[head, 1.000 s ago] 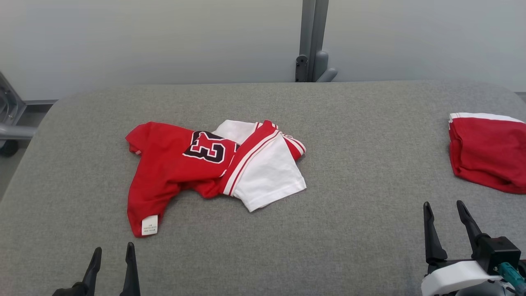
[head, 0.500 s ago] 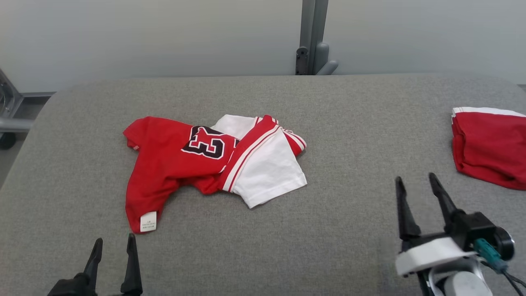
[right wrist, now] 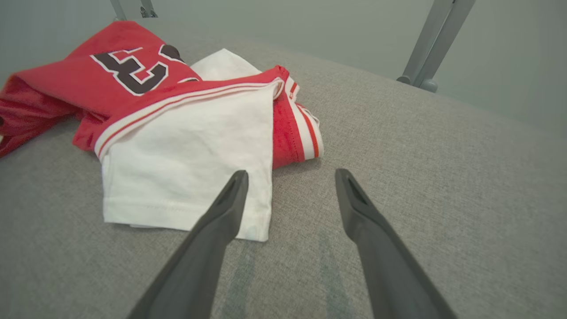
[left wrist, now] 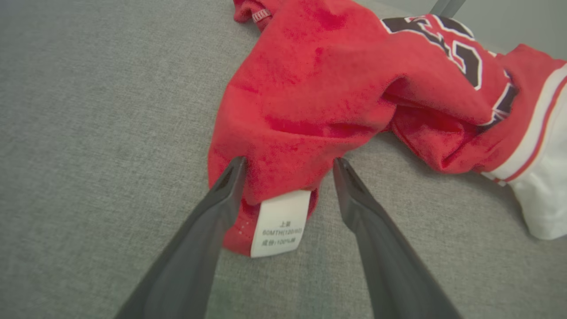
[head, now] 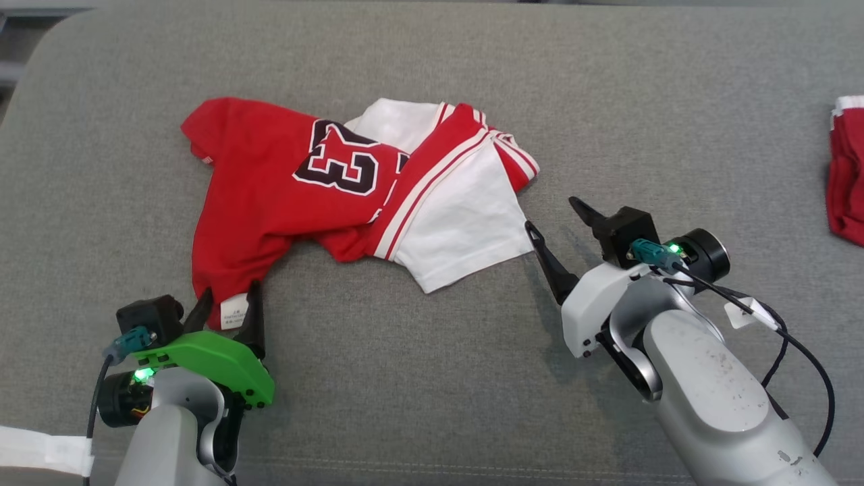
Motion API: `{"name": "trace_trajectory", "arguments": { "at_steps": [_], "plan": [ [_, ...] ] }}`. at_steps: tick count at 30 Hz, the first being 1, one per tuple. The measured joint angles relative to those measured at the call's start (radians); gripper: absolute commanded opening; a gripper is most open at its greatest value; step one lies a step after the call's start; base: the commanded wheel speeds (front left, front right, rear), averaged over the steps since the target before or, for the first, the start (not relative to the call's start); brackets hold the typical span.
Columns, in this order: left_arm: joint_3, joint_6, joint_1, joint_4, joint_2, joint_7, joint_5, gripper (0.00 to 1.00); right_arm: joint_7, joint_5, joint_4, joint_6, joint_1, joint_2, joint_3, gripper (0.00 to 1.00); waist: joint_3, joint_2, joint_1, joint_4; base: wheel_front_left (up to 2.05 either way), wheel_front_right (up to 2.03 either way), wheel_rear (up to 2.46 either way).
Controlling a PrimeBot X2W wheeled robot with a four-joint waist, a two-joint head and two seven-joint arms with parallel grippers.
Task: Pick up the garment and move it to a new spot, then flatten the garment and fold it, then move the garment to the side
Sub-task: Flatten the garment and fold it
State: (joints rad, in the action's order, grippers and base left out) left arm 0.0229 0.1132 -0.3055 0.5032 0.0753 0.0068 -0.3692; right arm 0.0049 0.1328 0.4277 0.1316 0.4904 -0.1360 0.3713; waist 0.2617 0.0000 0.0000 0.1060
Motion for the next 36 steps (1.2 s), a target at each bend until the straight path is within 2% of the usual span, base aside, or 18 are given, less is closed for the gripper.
{"name": "trace_trajectory", "arguments": {
  "at_steps": [7,15,16,17,18,19,24,28,32,36],
  "plan": [
    [0.022,0.002,-0.042,0.051,-0.011,0.021,-0.021,1.0,0.011,0.035,0.087,0.0,0.032,-0.005,0.049,1.0,0.101,0.0,0.0,0.052,0.0,0.0,0.0],
    [0.028,0.002,-0.065,0.072,-0.012,-0.01,-0.02,1.0,-0.007,0.06,0.106,-0.003,0.064,-0.021,0.08,0.99,0.141,0.0,0.0,0.1,0.0,0.0,0.0],
    [0.029,0.002,-0.066,0.075,-0.012,-0.013,-0.02,0.88,-0.007,0.068,0.108,-0.005,0.067,-0.021,0.083,0.89,0.143,0.0,0.0,0.104,0.0,0.0,0.0],
    [0.03,0.002,-0.067,0.079,-0.011,-0.014,-0.02,0.49,-0.007,0.076,0.109,-0.006,0.069,-0.022,0.086,0.35,0.144,0.0,0.0,0.107,0.0,0.0,0.0],
    [0.033,0.002,-0.068,0.083,-0.009,-0.014,-0.02,0.36,-0.008,0.082,0.11,-0.006,0.069,-0.023,0.09,0.04,0.144,0.0,-0.0001,0.109,0.0,0.0,0.0],
    [0.036,0.002,-0.068,0.089,-0.005,-0.015,-0.02,0.0,-0.008,0.094,0.111,-0.006,0.07,-0.025,0.1,0.0,0.143,0.0,0.0,0.11,0.0,0.0,0.0],
    [0.045,0.002,-0.063,0.107,0.013,-0.041,-0.021,0.0,-0.008,0.219,0.072,-0.004,0.038,-0.025,0.123,0.0,0.123,0.0,0.0,0.114,0.0,0.0,0.0],
    [0.035,0.002,-0.034,0.068,0.043,-0.06,-0.025,0.0,-0.006,0.348,-0.059,-0.001,-0.036,-0.058,0.085,0.0,0.097,0.0,0.0,0.109,0.0,0.0,0.0],
    [0.013,0.0,0.015,-0.051,0.086,-0.064,-0.028,0.0,0.014,0.447,-0.257,-0.001,-0.078,-0.124,0.015,0.0,0.068,0.0,0.0,0.093,0.0,0.0,0.0],
    [-0.007,-0.015,0.09,-0.224,0.1,-0.04,-0.051,0.0,0.044,0.504,-0.42,-0.001,-0.133,-0.167,-0.074,0.0,0.038,0.0,0.0,0.07,0.0,0.0,0.0]
  ]
}}
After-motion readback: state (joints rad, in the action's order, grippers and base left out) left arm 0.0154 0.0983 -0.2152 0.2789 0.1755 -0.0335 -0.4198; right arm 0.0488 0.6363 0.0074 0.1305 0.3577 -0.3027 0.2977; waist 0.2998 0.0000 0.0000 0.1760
